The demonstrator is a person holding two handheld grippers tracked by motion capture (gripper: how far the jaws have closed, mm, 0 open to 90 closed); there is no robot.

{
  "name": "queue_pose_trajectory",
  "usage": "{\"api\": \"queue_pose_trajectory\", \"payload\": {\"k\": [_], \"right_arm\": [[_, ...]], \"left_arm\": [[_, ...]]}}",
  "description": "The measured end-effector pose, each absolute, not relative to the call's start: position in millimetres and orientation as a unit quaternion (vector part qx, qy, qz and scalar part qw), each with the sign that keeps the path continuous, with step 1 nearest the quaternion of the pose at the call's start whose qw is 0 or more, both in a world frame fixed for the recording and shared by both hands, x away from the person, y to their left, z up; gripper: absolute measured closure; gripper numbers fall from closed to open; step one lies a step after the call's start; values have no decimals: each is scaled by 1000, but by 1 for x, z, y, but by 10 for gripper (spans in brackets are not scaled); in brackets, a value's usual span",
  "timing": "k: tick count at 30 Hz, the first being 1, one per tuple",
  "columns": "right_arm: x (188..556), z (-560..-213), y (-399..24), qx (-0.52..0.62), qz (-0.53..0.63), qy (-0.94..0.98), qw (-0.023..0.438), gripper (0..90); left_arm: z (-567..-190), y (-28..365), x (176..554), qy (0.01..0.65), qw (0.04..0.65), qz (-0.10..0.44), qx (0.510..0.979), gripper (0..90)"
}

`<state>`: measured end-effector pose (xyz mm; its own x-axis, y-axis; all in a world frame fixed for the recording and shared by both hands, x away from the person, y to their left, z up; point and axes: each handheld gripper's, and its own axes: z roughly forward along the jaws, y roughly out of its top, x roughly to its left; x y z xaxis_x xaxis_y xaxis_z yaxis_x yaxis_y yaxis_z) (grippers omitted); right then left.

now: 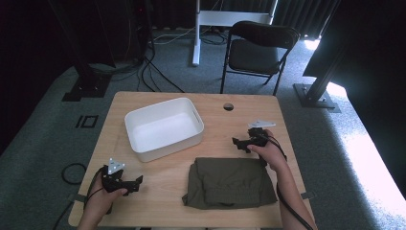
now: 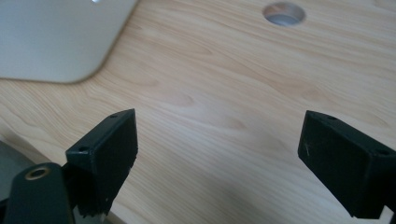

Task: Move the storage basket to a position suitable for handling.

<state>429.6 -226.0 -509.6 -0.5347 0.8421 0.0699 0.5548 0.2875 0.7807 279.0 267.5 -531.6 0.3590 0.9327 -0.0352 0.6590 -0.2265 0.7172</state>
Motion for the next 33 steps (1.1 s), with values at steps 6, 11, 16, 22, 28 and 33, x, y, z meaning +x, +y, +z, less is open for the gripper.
{"api": "queue_pose_trajectory", "payload": {"k": [6, 11, 16, 22, 28, 33], "right_arm": [[435, -501, -201, 429, 402, 789, 178, 118], [436, -494, -185, 421, 414, 788, 173, 118], [438, -489, -175, 417, 418, 789, 172, 118], [445, -475, -151, 404, 430, 789, 170, 118], [451, -467, -132, 392, 430, 795, 172, 118], [457, -460, -114, 386, 441, 791, 176, 151]], "left_arm": [[-523, 267, 281, 525, 334, 216, 752, 9], [-516, 267, 281, 521, 340, 218, 752, 9], [-510, 268, 283, 522, 347, 221, 747, 9], [-496, 268, 286, 521, 355, 230, 742, 9], [-483, 269, 293, 518, 361, 233, 740, 10], [-471, 269, 302, 516, 362, 239, 738, 10]]}}
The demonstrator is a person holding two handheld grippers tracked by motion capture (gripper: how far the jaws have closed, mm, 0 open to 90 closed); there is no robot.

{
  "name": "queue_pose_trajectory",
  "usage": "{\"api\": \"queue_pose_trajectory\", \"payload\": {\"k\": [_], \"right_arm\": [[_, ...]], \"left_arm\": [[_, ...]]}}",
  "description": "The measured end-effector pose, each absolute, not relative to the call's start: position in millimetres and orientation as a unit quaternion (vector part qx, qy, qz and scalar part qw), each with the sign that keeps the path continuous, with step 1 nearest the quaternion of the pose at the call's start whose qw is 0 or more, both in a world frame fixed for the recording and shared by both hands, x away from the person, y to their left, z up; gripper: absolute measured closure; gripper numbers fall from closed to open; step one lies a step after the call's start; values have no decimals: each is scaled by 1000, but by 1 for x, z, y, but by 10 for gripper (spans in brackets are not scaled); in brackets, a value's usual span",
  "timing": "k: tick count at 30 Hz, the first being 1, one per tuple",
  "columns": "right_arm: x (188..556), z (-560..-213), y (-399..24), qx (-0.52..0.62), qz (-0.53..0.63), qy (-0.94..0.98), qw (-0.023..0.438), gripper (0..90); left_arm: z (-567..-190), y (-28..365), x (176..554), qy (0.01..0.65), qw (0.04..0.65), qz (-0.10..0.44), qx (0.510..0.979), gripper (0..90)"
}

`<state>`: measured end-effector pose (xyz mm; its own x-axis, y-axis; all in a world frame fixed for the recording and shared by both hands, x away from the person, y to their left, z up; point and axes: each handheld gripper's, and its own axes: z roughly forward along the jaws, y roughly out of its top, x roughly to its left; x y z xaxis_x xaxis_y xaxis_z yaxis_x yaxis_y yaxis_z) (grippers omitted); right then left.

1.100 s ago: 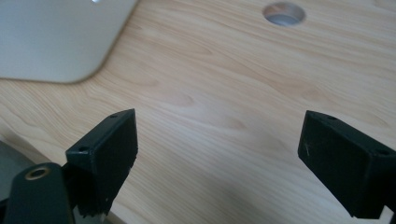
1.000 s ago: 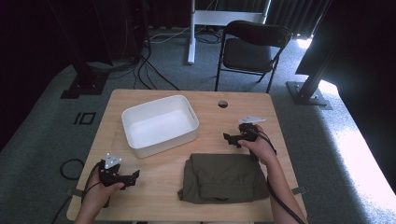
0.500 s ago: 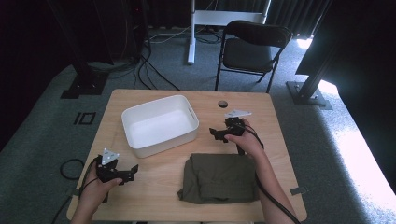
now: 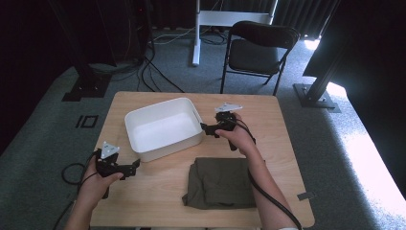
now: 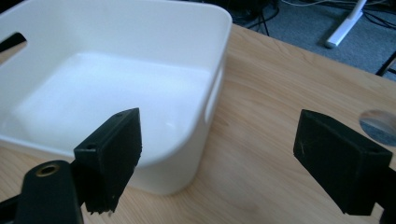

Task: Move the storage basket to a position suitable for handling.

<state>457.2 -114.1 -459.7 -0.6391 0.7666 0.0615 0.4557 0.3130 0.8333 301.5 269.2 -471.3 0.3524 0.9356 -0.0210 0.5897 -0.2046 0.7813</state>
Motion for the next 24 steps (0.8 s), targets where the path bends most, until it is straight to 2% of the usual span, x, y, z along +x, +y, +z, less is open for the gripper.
{"api": "queue_pose_trajectory", "payload": {"k": [3, 5, 7, 10, 11, 12, 13, 15, 17, 19, 22, 24], "right_arm": [[460, -458, -105, 384, 441, 791, 179, 151], [462, -458, -98, 386, 439, 790, 184, 176], [464, -457, -93, 383, 433, 793, 190, 186], [469, -456, -85, 385, 423, 793, 210, 269], [469, -456, -85, 385, 423, 793, 210, 269], [472, -456, -80, 383, 420, 794, 218, 347], [473, -456, -79, 380, 416, 795, 225, 362], [475, -457, -76, 377, 411, 794, 239, 399], [476, -459, -73, 380, 410, 792, 246, 418], [477, -461, -72, 380, 407, 791, 252, 431], [477, -465, -71, 384, 396, 794, 257, 514], [478, -466, -71, 393, 389, 796, 246, 532]], "left_arm": [[-468, 270, 305, 519, 364, 241, 735, 10], [-463, 270, 313, 522, 367, 245, 730, 60], [-460, 270, 319, 520, 366, 245, 732, 61], [-457, 269, 330, 530, 376, 243, 721, 63], [-457, 269, 330, 530, 376, 243, 721, 74], [-457, 269, 336, 537, 371, 248, 716, 98], [-458, 270, 340, 548, 367, 250, 708, 166], [-459, 270, 342, 554, 364, 251, 706, 224], [-463, 269, 347, 557, 337, 274, 708, 248], [-468, 268, 350, 559, 331, 272, 710, 282], [-473, 268, 353, 571, 327, 273, 702, 299], [-475, 268, 355, 577, 331, 273, 695, 325]]}}
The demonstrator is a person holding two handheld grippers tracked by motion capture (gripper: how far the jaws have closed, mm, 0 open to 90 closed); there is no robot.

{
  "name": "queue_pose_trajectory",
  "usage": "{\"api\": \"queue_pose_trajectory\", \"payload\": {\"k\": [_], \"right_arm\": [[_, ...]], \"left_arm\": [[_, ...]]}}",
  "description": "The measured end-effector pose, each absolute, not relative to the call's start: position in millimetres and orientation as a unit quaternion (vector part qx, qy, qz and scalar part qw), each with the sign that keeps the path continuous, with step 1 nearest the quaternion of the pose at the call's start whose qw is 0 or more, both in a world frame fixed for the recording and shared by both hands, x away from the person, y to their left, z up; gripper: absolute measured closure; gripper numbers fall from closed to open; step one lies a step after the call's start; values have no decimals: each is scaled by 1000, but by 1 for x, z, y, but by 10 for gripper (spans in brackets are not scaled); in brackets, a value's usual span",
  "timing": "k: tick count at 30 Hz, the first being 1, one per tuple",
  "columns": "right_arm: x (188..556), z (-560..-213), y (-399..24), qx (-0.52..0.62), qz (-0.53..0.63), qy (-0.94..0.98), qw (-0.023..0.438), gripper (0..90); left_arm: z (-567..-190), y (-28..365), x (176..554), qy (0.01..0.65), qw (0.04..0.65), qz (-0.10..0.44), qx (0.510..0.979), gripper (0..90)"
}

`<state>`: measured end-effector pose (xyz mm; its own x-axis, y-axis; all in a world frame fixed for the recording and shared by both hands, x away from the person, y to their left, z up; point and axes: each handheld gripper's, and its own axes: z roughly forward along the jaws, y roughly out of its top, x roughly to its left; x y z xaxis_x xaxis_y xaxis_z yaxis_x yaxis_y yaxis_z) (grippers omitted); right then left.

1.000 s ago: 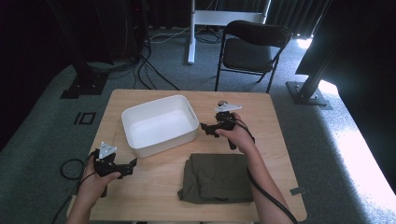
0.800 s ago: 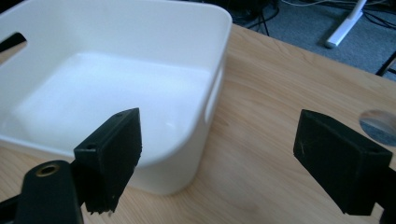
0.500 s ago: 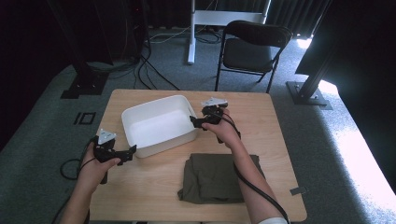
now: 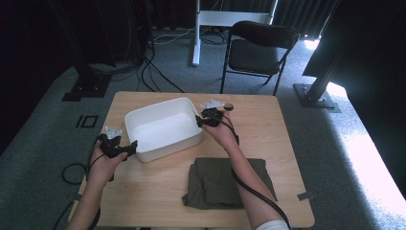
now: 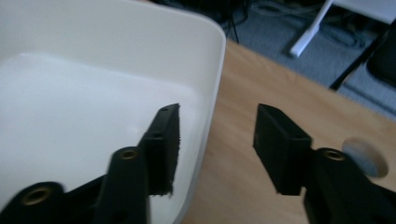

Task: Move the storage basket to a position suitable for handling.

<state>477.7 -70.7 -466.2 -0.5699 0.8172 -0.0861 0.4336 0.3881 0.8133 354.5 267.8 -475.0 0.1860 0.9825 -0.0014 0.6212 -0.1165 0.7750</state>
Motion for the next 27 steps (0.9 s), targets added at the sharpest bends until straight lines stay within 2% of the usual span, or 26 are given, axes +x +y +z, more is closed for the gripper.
{"api": "queue_pose_trajectory", "payload": {"k": [2, 3, 6, 11, 16, 27], "right_arm": [[477, -470, -70, 401, 381, 797, 243, 590], [477, -470, -70, 401, 381, 797, 243, 590], [476, -474, -69, 413, 367, 800, 233, 692], [471, -475, -63, 418, 366, 797, 238, 812], [469, -476, -60, 422, 359, 795, 247, 827], [462, -474, -56, 450, 349, 786, 238, 828]], "left_arm": [[-478, 268, 357, 581, 333, 271, 691, 345], [-478, 268, 357, 581, 333, 271, 691, 374], [-481, 266, 359, 593, 347, 265, 677, 466], [-482, 259, 363, 603, 334, 269, 673, 521], [-480, 255, 364, 589, 325, 277, 686, 629], [-480, 246, 372, 609, 292, 310, 669, 720]]}}
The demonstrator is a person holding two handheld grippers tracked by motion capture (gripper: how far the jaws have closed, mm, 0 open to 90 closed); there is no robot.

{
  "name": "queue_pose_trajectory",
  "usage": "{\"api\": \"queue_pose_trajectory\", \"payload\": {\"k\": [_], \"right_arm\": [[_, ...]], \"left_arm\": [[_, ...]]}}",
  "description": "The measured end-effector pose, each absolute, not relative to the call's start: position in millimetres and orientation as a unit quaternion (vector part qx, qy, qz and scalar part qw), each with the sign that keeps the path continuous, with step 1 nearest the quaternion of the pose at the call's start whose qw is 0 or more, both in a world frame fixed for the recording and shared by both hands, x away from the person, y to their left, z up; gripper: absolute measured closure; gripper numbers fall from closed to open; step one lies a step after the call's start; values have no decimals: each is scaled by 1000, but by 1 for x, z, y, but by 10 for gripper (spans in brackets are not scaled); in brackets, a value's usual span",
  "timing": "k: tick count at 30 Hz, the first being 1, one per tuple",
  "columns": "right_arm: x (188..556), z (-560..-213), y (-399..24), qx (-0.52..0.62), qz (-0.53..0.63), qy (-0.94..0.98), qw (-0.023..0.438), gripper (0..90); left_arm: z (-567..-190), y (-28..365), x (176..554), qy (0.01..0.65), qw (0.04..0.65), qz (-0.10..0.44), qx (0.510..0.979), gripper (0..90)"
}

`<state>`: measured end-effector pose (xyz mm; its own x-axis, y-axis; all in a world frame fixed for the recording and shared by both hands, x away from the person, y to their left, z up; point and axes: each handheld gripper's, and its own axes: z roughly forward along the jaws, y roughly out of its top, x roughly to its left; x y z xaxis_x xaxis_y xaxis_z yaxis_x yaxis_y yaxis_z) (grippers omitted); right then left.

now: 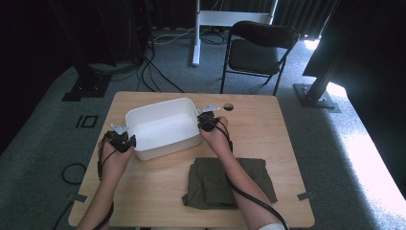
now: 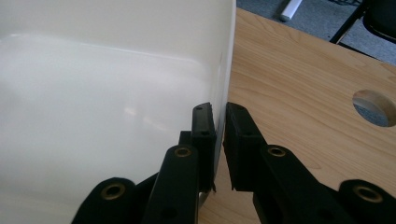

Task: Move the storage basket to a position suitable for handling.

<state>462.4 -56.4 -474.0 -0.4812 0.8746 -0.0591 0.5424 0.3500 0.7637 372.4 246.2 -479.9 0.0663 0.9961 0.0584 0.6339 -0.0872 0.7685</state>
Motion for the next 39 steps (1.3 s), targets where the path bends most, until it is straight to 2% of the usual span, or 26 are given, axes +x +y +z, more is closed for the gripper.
{"api": "queue_pose_trajectory", "payload": {"k": [13, 39], "right_arm": [[455, -473, -61, 464, 345, 782, 234, 818], [445, -473, -92, 495, 346, 762, 232, 819]], "left_arm": [[-482, 243, 383, 614, 295, 317, 660, 767], [-484, 217, 390, 599, 317, 309, 668, 775]]}}
